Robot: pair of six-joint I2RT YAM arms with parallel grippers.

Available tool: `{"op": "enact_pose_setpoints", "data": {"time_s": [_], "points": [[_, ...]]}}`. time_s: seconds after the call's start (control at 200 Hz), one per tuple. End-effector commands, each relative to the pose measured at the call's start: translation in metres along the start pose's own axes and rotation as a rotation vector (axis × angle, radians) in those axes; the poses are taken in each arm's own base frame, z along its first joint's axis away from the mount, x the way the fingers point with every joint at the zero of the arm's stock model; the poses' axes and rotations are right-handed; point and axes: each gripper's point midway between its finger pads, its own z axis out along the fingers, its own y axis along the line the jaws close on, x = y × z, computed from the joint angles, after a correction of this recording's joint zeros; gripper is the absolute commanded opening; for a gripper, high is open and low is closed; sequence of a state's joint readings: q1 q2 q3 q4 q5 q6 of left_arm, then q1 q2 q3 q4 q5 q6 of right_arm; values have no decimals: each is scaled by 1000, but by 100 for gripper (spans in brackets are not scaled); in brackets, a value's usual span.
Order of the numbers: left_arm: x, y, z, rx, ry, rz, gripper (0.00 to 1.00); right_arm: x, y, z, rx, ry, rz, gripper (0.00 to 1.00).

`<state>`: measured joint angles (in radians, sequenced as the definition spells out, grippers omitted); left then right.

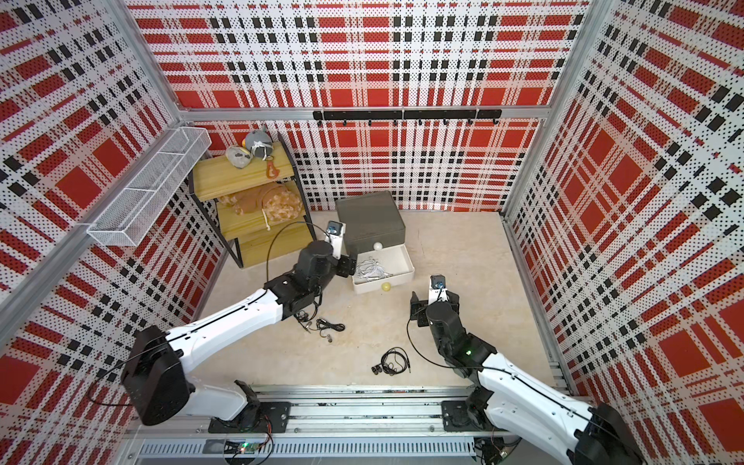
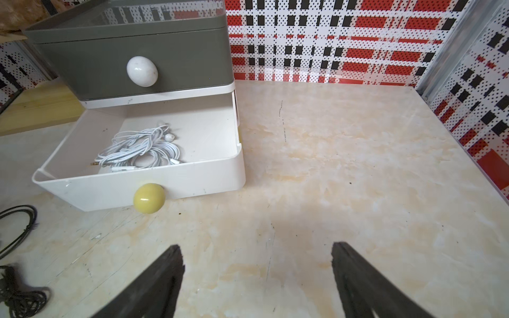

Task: Place the wired earphones into the drawer by color
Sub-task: Place the wired earphones in the drawer, then close the drawer in the storage box.

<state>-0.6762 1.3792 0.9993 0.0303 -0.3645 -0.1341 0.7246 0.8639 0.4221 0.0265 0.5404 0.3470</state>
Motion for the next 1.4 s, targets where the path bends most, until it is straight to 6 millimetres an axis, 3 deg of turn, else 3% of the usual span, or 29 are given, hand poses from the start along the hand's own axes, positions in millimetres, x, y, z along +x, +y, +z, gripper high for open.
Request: {"op": "enact_pose_setpoints", "data": {"time_s": [0.0,0.18,0.246,0.631,1.398], "points": [[7,12,-9,62,-32,-161,86,-6,11,4,-36,25,39,90],[27,43,-27,43,-69,-235,100,-5,26,17,-54,87,74,89],[37,49,-30,39,-75,-247,99,-5,28,22,-44,103,101,89],[85,48,-42,102,-122,-226,99,1,34,42,30,169,254,89],[84,51,-58,98,-181,-222,99,3,28,69,112,220,399,89]]}}
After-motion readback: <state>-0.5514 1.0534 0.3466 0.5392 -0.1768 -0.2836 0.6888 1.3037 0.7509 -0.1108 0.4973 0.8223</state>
